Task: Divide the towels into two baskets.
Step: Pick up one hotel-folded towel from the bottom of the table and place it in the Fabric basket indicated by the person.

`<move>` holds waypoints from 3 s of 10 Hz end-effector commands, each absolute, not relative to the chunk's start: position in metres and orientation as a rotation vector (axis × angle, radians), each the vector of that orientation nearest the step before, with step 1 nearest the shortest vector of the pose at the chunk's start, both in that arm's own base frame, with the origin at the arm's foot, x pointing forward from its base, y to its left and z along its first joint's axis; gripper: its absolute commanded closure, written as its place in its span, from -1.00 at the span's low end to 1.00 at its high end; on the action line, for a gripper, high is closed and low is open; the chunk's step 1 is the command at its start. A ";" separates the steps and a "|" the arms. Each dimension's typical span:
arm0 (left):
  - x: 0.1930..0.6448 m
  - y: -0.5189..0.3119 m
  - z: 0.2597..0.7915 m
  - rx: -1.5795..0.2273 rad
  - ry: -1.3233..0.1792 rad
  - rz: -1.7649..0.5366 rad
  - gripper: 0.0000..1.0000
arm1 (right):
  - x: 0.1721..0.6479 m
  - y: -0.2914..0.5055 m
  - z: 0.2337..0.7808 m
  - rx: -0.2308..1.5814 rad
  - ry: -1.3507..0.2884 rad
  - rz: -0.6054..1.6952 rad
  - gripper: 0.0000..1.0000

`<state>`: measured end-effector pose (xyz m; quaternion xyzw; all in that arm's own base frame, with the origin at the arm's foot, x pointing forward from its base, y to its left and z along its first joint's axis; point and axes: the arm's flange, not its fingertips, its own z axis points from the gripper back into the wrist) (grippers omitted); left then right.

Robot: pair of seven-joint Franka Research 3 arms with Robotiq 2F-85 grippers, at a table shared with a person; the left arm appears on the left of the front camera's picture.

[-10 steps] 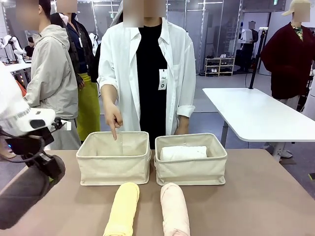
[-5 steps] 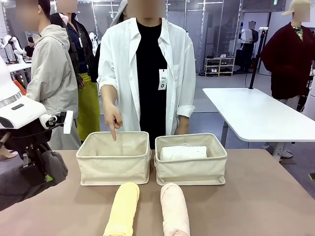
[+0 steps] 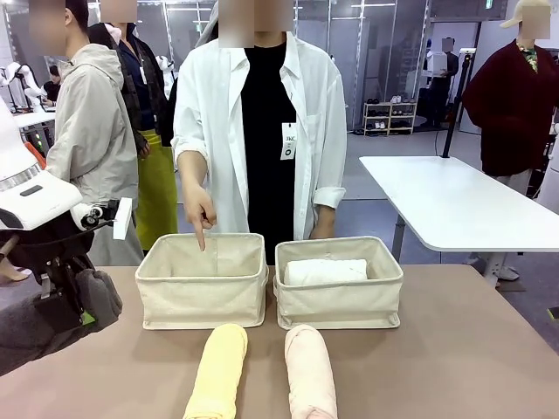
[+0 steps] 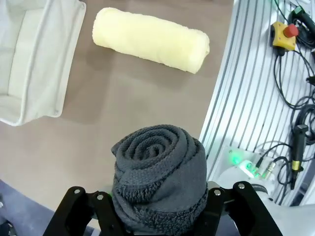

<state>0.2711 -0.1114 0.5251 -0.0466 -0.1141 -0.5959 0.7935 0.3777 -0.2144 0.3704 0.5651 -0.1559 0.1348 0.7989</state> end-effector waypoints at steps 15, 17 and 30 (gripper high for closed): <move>0.538 -0.279 0.504 0.270 -0.264 -1.788 0.37 | 0.376 -0.211 0.370 1.208 -0.365 0.289 -1.00; 0.562 -0.277 0.490 0.274 -0.246 -1.772 0.37 | 0.376 -0.211 0.370 1.208 -0.365 0.289 -1.00; 0.595 -0.269 0.462 0.281 -0.177 -1.731 -0.93 | 0.376 -0.211 0.370 1.208 -0.365 0.289 -1.00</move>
